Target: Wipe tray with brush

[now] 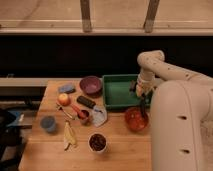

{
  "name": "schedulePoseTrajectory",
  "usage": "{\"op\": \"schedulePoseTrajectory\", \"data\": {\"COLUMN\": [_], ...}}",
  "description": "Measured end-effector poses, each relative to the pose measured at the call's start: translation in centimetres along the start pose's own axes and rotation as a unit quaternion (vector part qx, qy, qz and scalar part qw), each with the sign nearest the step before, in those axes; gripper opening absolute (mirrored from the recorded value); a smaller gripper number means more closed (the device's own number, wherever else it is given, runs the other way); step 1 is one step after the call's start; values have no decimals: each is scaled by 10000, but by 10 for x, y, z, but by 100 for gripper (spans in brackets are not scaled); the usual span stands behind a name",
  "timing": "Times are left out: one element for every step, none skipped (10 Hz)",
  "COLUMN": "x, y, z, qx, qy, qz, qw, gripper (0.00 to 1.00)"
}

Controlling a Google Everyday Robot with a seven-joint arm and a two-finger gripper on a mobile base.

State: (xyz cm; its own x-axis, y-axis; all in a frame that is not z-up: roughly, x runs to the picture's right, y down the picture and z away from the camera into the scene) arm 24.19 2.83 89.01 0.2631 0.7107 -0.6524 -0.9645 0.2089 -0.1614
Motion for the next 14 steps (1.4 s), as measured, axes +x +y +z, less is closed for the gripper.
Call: {"op": "schedulePoseTrajectory", "data": {"x": [-14, -28, -43, -53, -55, -54, -53, -49, -42, -36, -26, -17, -4, 8], "y": [16, 35, 56, 78, 100, 116, 126, 130, 131, 126, 115, 103, 82, 57], "z": [3, 3, 2, 0, -3, -4, -5, -5, -6, -5, -5, -4, -4, -4], "qx": [-41, -102, -177, -269, -359, -408, -445, -422, -401, -368, -319, -295, -246, -164], "qy": [12, -8, -44, -85, -114, -127, -160, -139, -128, -110, -74, -72, -61, -57], "qz": [-107, -240, -389, -592, -830, -964, -1044, -1098, -1092, -1049, -957, -849, -693, -521], "qw": [9999, 9997, 9991, 9978, 9958, 9944, 9934, 9930, 9931, 9937, 9949, 9959, 9973, 9985], "gripper": [0, 0, 0, 0, 0, 0, 0, 0, 0, 0, 0, 0, 0, 0]}}
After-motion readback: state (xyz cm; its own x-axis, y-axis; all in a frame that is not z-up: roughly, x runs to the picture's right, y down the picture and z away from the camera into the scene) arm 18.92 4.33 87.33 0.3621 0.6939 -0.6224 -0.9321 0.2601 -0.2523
